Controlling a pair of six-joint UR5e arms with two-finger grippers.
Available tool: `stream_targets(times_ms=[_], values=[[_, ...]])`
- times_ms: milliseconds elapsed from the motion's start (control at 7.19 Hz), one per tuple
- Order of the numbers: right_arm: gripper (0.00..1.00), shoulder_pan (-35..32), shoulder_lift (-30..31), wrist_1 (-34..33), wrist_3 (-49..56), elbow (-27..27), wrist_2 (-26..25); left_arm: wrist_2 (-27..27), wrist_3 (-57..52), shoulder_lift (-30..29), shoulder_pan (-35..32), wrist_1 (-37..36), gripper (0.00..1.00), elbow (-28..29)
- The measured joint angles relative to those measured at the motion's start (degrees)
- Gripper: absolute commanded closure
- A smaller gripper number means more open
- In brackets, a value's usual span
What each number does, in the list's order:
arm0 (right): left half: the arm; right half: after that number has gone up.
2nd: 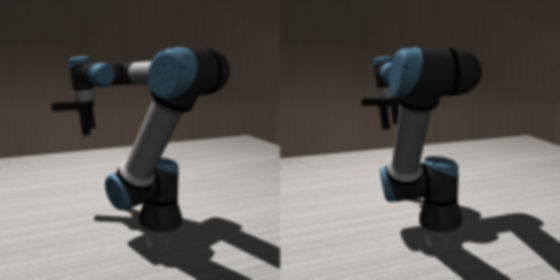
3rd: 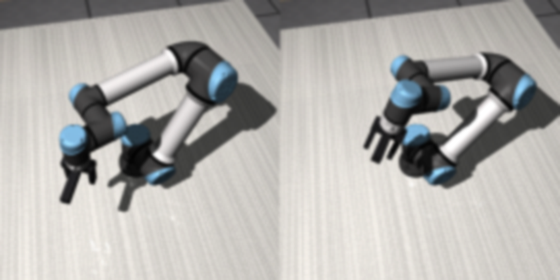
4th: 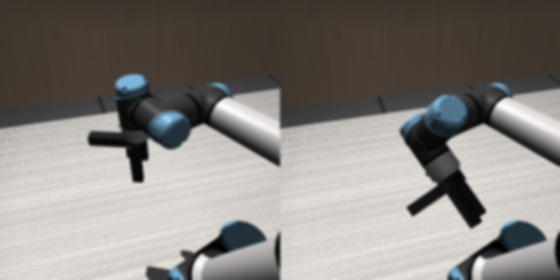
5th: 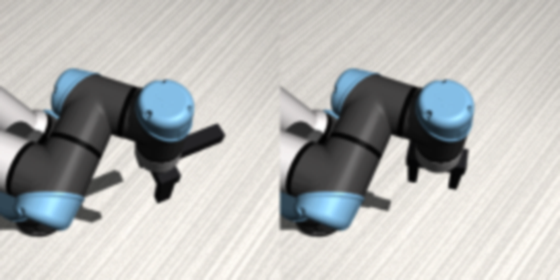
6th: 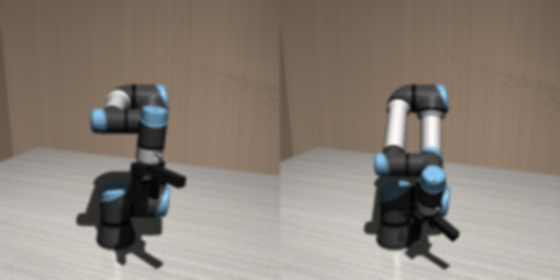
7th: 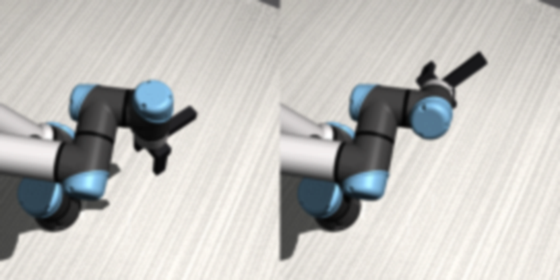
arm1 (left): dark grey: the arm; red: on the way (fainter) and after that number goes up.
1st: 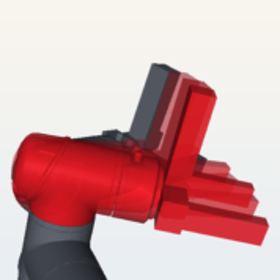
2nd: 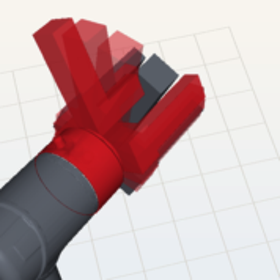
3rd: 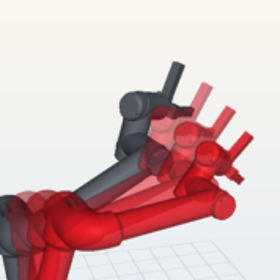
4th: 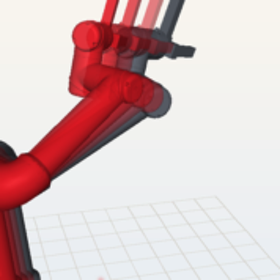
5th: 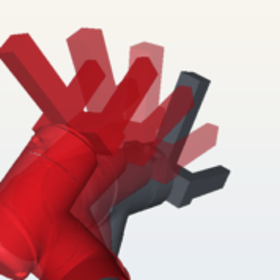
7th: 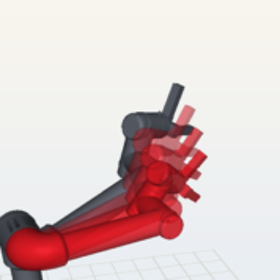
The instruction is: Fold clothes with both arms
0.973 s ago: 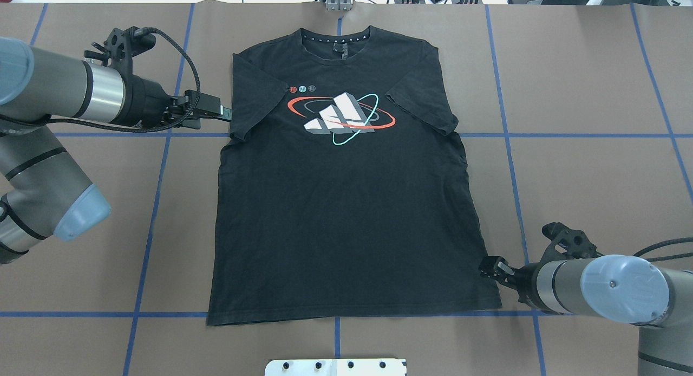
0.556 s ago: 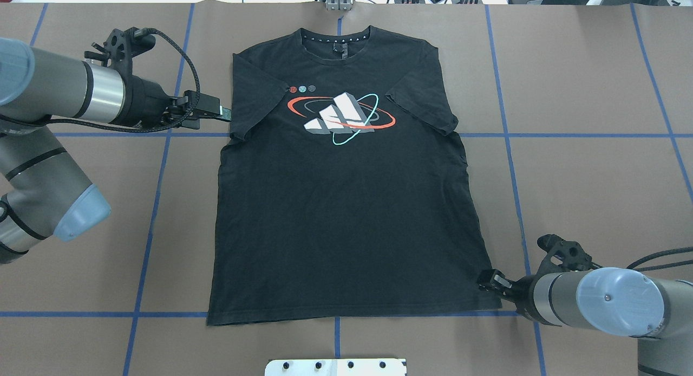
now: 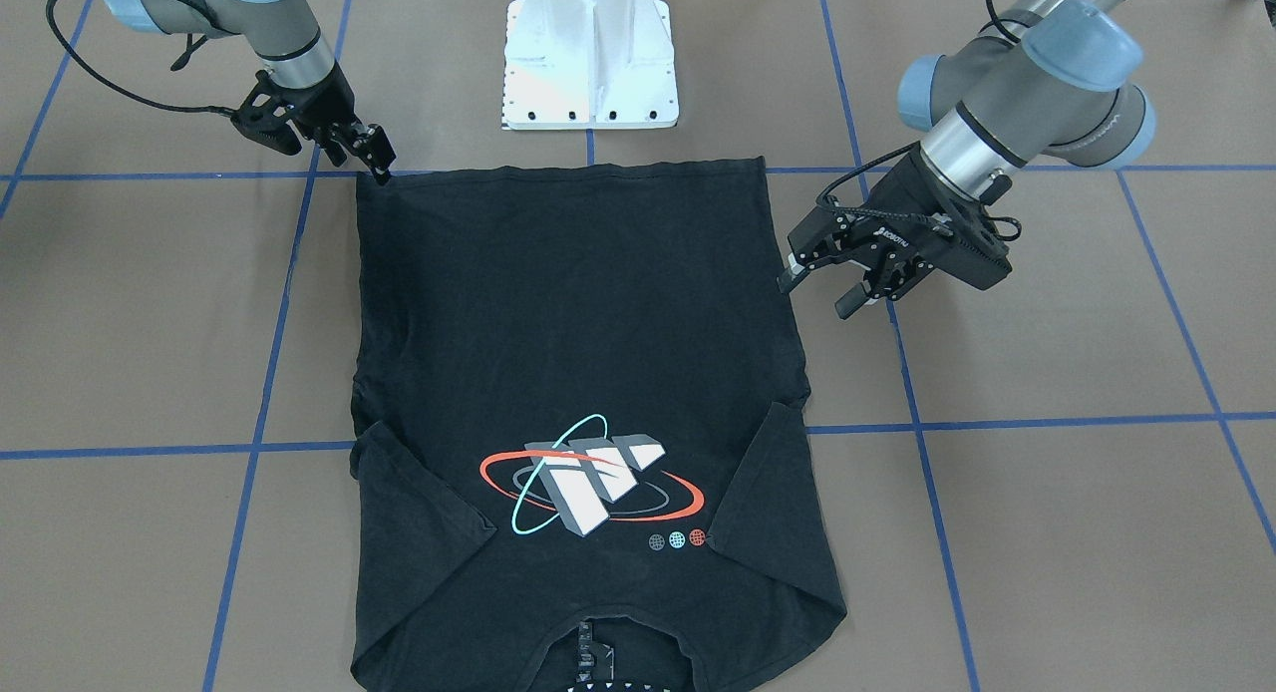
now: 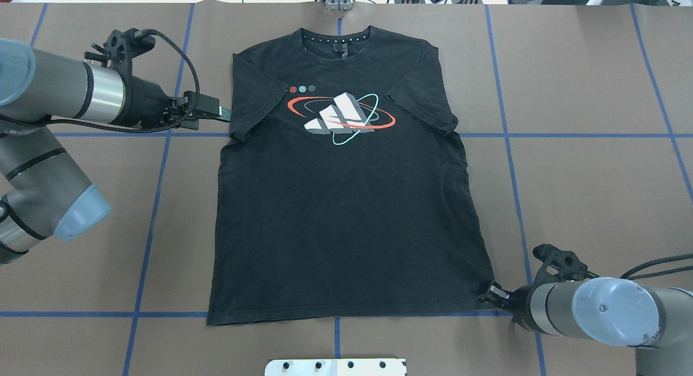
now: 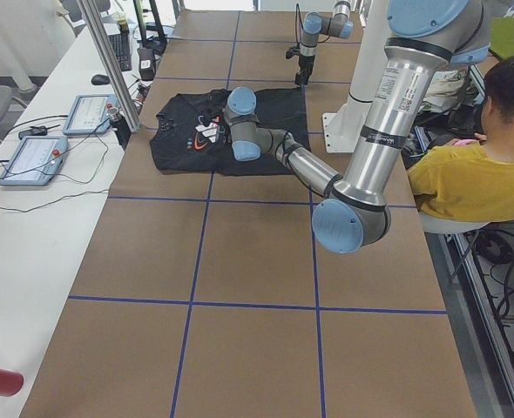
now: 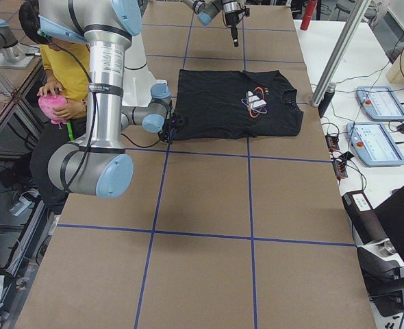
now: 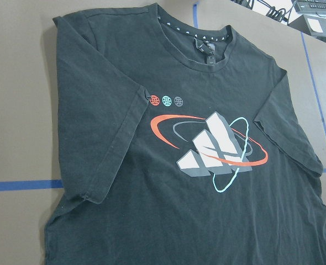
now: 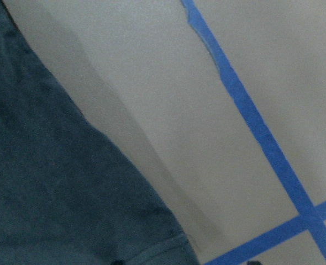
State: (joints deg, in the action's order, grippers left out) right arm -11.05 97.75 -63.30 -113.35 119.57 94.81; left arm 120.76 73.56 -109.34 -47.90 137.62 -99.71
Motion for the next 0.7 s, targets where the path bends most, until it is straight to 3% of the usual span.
stream_targets(times_ms=[278, 417, 695], values=[[0.92, 0.06, 0.03, -0.06, -0.17, -0.16, 0.01, -0.06, 0.0, 0.0, 0.0, -0.06, 0.12, 0.07], [1.0, 0.05, 0.06, -0.07, -0.34, -0.19, -0.03, -0.1, 0.0, 0.0, 0.0, -0.06, 0.12, 0.08], [1.0, -0.02, 0.12, -0.07, -0.45, -0.14, 0.02, -0.14, 0.0, 0.03, 0.0, -0.07, 0.07, 0.05]])
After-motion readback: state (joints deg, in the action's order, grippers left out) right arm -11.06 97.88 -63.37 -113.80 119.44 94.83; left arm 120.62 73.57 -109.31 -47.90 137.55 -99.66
